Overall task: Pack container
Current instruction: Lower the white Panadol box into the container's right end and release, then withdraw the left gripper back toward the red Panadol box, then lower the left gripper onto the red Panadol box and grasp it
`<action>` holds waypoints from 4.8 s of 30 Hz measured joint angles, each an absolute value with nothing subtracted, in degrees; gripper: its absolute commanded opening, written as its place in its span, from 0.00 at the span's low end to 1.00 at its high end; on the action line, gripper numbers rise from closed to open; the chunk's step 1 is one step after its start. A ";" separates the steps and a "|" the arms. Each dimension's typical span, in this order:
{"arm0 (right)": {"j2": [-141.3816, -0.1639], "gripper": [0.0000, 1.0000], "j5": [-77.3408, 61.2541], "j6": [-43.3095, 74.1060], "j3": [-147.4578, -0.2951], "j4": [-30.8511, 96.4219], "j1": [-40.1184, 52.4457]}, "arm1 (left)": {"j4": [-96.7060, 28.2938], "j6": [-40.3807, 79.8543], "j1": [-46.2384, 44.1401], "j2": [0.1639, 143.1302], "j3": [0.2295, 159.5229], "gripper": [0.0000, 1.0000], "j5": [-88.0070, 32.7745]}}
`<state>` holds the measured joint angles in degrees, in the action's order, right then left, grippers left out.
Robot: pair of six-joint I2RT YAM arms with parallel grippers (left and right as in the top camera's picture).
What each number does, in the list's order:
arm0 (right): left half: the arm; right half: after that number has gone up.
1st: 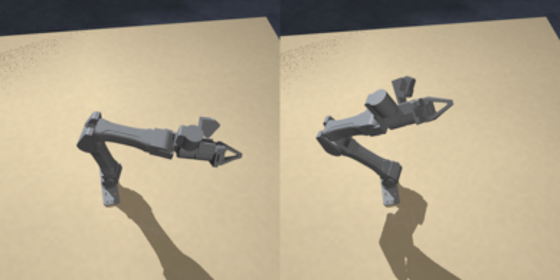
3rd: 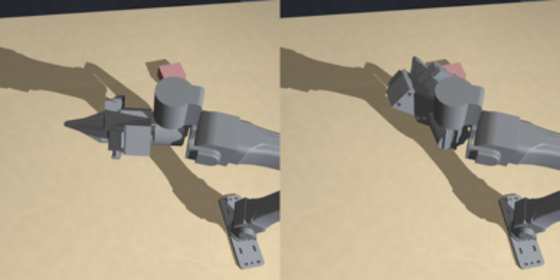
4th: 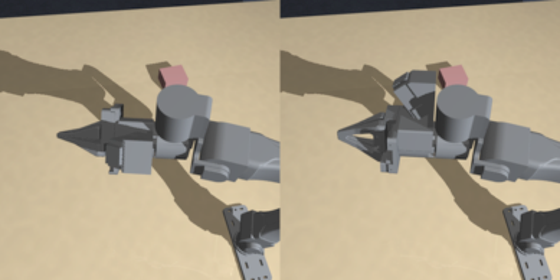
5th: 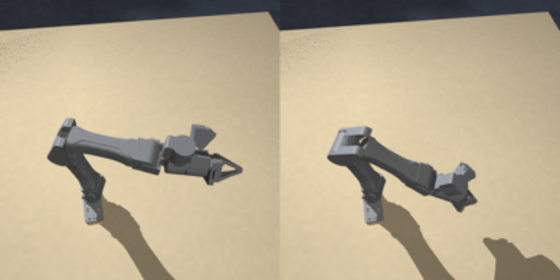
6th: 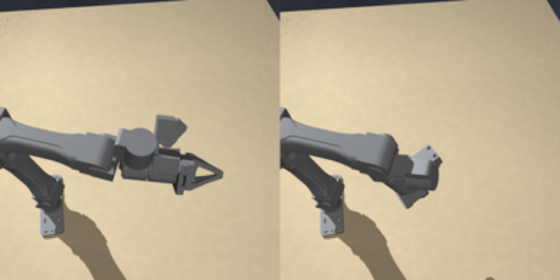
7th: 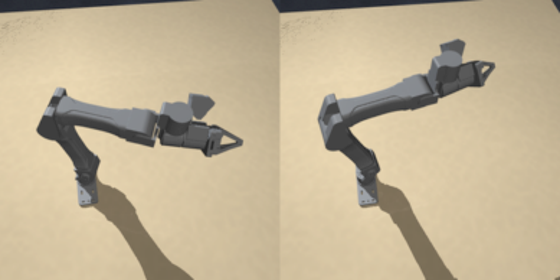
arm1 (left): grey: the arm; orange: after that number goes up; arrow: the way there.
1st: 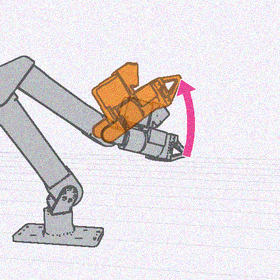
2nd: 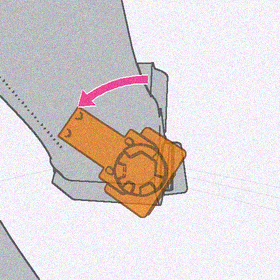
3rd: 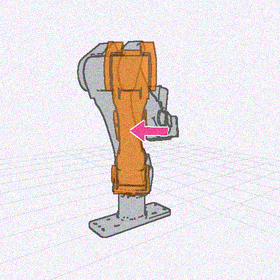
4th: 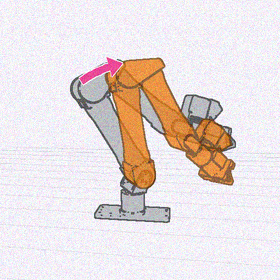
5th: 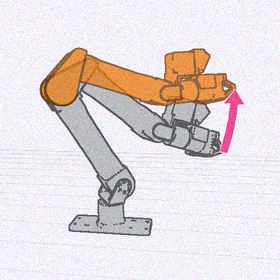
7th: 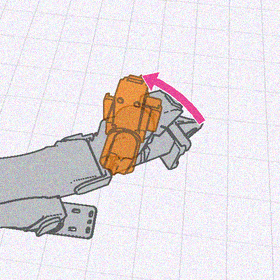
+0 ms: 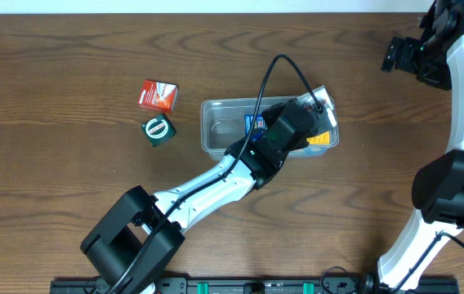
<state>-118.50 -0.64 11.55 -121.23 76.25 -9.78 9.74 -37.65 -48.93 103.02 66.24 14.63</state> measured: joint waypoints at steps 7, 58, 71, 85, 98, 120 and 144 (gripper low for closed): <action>-118.50 0.99 -0.67 11.55 -121.23 76.23 -9.78 | 6.50 -46.17 -48.93 103.02 66.24 0.47 9.87; -118.50 0.99 -0.67 11.55 -121.23 76.23 -9.78 | -20.93 -11.31 -29.15 83.13 66.85 0.98 22.33; -118.50 0.99 -0.67 11.55 -121.23 76.23 -9.78 | -26.50 15.86 -12.82 83.48 66.85 0.98 22.46; -118.50 0.99 -0.67 11.55 -121.23 76.23 -9.78 | -9.96 8.23 -10.55 96.55 66.85 0.98 19.25; -118.50 0.99 -0.67 11.55 -121.23 76.23 -9.78 | -2.87 -2.81 -6.48 106.54 66.85 0.98 11.88; -118.50 0.99 -0.67 11.55 -121.23 76.23 -9.78 | 0.47 -2.79 -5.19 112.84 66.85 0.98 9.15; -118.50 0.99 -0.67 11.55 -121.23 76.23 -9.78 | 0.51 -4.58 -6.52 112.84 66.85 0.98 6.57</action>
<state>-118.50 -0.67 11.55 -121.23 76.23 -9.78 0.51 -4.58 -6.52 112.84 66.85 6.57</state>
